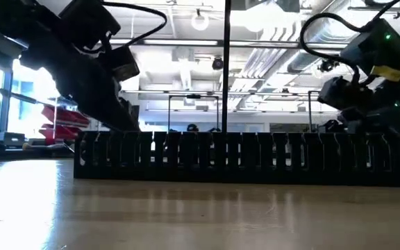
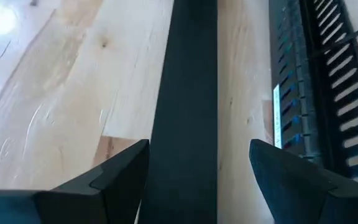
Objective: Ziptie cables
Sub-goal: Close the black cable duct
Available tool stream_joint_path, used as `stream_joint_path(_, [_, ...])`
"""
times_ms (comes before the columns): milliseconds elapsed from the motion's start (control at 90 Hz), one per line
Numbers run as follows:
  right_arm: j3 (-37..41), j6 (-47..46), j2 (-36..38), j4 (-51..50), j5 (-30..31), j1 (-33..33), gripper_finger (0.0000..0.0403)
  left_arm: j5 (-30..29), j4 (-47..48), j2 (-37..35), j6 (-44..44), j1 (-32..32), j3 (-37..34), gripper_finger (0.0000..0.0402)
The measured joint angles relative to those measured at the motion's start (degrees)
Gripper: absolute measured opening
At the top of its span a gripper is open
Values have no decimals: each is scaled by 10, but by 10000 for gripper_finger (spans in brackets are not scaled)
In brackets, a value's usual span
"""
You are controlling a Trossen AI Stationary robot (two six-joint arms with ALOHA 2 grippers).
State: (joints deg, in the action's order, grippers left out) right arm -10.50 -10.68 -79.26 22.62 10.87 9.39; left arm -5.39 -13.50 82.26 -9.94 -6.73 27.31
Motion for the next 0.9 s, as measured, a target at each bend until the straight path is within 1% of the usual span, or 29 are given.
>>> stream_joint_path(89, [0, -11, 0, 0, 2, 0, 268, 2, 12, 0, 35, -9, 0, 264])
stream_joint_path(189, [0, -14, 0, 0, 4, 0, 264, -14, 12, 8, 56, -15, 0, 275])
stream_joint_path(411, [0, -35, -1, 1, 5, 0, 264, -69, 16, 58, 55, -17, 0, 304])
stream_joint_path(533, [0, -43, -1, 1, 5, 0, 264, -73, 8, 79, 43, -17, 2, 310])
stream_joint_path(678, [0, -43, -1, 0, 5, 0, 264, -91, 13, 94, 26, -23, 3, 311])
stream_joint_path(756, [0, -43, -1, -1, 5, 0, 264, -91, 26, 97, 24, -23, 4, 307])
stream_joint_path(822, [0, -45, -1, -4, 4, 0, 264, -86, 31, 98, 20, -23, 3, 297])
stream_joint_path(900, [0, -45, -1, -12, 0, 0, 262, -79, 29, 98, 11, -23, -1, 273])
